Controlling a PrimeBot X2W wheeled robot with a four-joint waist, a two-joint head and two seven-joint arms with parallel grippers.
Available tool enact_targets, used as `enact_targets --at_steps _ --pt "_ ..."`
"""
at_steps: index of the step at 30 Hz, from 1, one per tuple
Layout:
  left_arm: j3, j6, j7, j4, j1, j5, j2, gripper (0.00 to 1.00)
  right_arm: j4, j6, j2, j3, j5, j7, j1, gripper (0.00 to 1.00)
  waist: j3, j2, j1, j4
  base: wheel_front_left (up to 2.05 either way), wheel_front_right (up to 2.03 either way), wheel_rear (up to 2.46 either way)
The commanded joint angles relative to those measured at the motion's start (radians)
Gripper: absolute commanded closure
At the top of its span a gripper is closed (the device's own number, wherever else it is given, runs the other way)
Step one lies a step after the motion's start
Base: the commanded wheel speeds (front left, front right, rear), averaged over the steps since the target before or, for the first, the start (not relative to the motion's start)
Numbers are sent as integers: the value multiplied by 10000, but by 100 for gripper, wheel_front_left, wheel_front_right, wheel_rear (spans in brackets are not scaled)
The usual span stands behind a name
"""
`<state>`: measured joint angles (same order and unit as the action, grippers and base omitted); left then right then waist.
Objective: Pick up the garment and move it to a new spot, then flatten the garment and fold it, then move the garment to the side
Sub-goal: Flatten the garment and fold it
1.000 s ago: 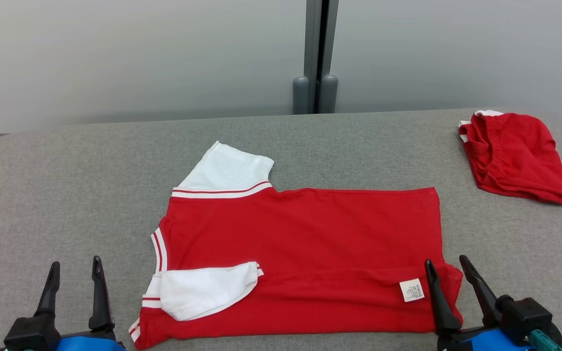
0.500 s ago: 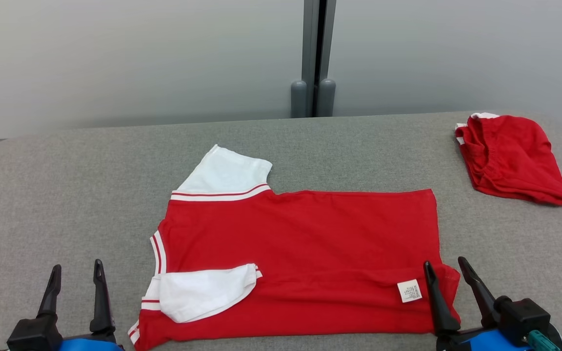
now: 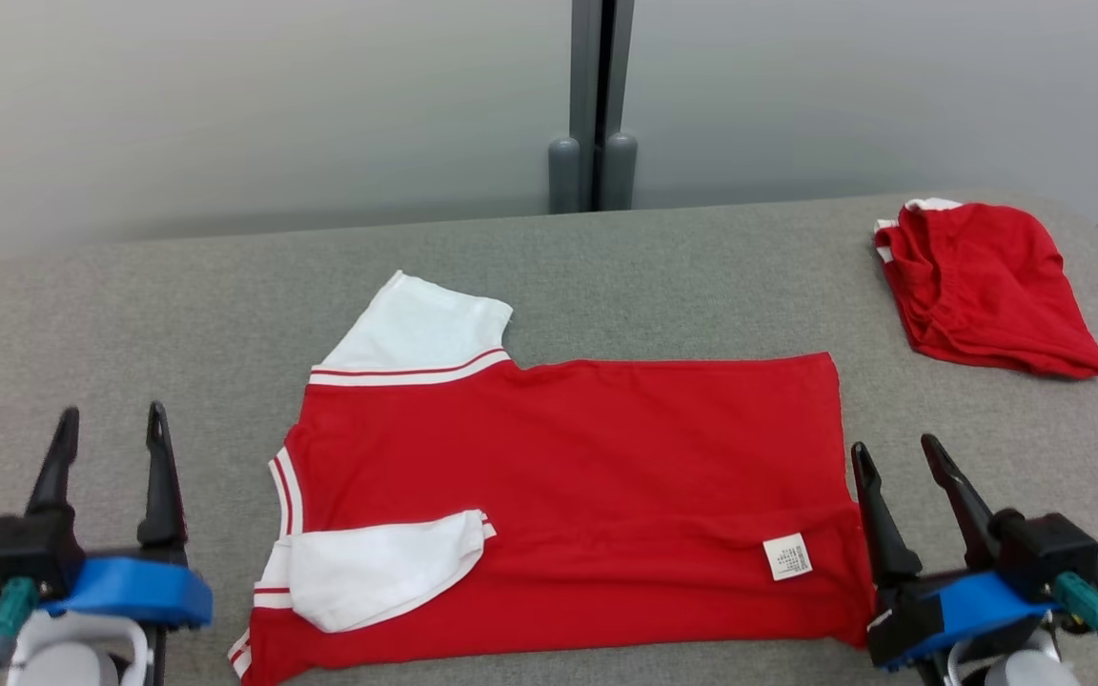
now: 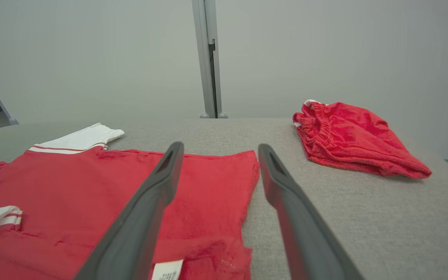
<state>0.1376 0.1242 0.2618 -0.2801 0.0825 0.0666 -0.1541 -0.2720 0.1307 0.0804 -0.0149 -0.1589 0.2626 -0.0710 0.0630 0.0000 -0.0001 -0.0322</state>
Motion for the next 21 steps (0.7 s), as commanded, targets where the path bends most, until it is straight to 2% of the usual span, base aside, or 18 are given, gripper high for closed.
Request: enact_targets --at_steps 1,5,9,16,21 --pt "-239 62 42 -203 747 -2 -339 0 -290 3 277 -132 61 23 -593 0 166 0 1 -98 0 0 0" --pt "-1025 58 0 -918 2436 372 -1036 0 -975 2 786 -562 -2 -514 -1907 0 702 0 1 -398 0 0 0" --pt "-2077 58 -470 -1710 4216 1240 -1803 0 -1545 2 1128 -1018 -232 -1237 -3342 0 1405 0 1 -753 0 0 0" --pt "-4152 62 -1553 -2860 6730 2715 -2820 0 -2470 2 1402 -2107 -597 -2188 -5261 0 2538 0 1 -1361 0 0 0" --pt "-5715 62 -2488 -3550 8043 3846 -3379 0 -3036 2 1386 -2836 -989 -2380 -6396 0 3245 0 1 -1709 0 0 0"
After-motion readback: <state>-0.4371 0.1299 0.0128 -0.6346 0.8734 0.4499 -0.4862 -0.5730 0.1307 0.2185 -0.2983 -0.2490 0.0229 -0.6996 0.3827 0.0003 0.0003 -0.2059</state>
